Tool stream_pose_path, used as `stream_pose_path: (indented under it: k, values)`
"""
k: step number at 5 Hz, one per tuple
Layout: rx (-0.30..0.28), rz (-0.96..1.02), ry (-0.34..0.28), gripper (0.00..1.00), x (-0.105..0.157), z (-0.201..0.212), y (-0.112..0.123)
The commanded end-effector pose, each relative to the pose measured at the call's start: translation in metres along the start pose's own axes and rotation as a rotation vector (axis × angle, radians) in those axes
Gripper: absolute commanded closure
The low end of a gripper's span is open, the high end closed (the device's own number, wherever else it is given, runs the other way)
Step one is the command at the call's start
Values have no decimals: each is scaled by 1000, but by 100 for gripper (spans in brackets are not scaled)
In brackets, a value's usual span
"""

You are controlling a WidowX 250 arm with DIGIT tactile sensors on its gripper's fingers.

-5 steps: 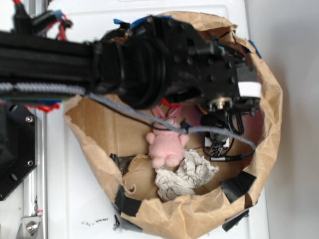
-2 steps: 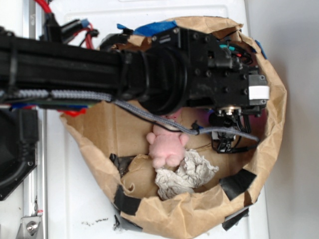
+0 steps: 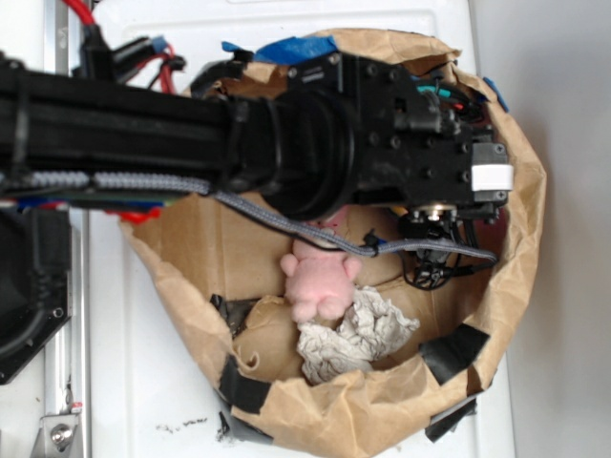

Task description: Grab the green sponge.

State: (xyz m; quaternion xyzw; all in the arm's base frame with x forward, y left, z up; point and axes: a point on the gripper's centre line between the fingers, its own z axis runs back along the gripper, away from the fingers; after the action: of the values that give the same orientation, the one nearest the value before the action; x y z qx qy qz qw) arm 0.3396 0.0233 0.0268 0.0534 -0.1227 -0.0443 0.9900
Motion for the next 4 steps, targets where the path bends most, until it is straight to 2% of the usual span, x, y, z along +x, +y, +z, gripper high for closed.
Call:
stream_pose_path:
  k: [1, 2, 3, 4]
  values:
    - [2, -32, -29, 100, 5, 14, -10]
    - [-12, -33, -33, 100, 1, 38, -14]
    - [-59, -46, -30, 100, -8, 80, -19]
    - [-44, -6, 12, 100, -17, 120, -11]
